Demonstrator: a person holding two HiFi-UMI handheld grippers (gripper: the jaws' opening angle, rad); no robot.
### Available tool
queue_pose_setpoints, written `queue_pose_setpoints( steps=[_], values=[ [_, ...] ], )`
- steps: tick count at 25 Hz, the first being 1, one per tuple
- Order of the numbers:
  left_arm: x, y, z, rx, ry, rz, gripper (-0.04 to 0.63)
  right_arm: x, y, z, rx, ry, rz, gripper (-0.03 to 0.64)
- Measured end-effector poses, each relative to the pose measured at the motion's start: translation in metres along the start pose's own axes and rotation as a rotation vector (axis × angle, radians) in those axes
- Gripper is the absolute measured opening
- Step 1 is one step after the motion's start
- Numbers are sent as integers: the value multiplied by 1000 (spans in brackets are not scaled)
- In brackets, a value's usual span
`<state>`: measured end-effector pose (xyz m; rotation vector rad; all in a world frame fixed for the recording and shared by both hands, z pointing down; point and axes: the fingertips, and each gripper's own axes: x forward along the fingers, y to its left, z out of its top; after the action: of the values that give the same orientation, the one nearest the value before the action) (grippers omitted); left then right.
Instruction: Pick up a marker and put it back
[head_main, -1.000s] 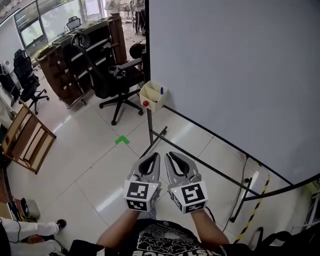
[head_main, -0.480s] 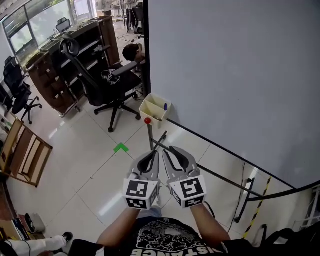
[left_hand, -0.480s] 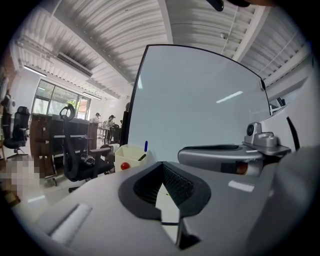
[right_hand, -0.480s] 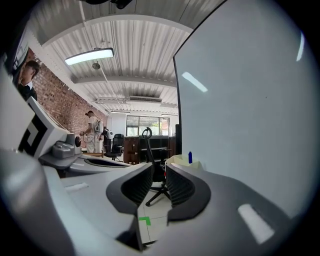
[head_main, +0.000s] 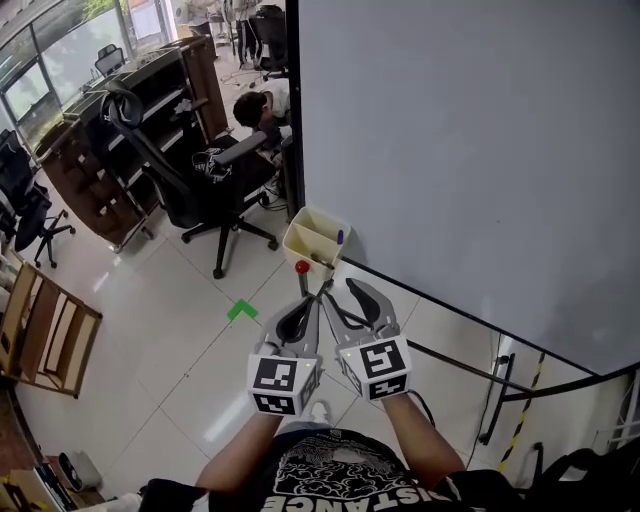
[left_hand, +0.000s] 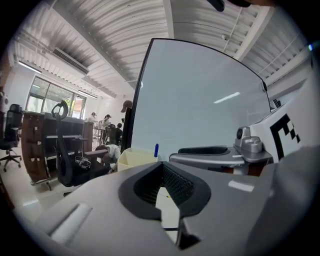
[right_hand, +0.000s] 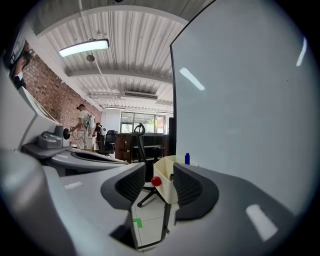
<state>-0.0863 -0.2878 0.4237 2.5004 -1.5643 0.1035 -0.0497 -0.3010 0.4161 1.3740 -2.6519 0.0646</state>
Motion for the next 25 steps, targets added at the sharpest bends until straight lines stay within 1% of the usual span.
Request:
queue_pose_setpoints(
  steps=[9,16,18,20,21,25],
  values=[
    [19,30,4,-1,4,-13,5,45,-17,-14,8,36,-30,155],
    [33,44,2,-7,14,-23,5,68,-29,-29,19,68,-54,155],
    [35,46,1,-9,17,-25,5,70,-31,-33,17,83,-67,137],
    [36,47,0,-11,21,-26,5,71,-33,-36,8,90,-86,58],
    [36,48,-1,-12,22,-25,5,72,-33,-37,7,90,-91,36],
    [38,52,-1,-14,22,-24,5,75,-34,-36,25,88,-86,35]
  ],
)
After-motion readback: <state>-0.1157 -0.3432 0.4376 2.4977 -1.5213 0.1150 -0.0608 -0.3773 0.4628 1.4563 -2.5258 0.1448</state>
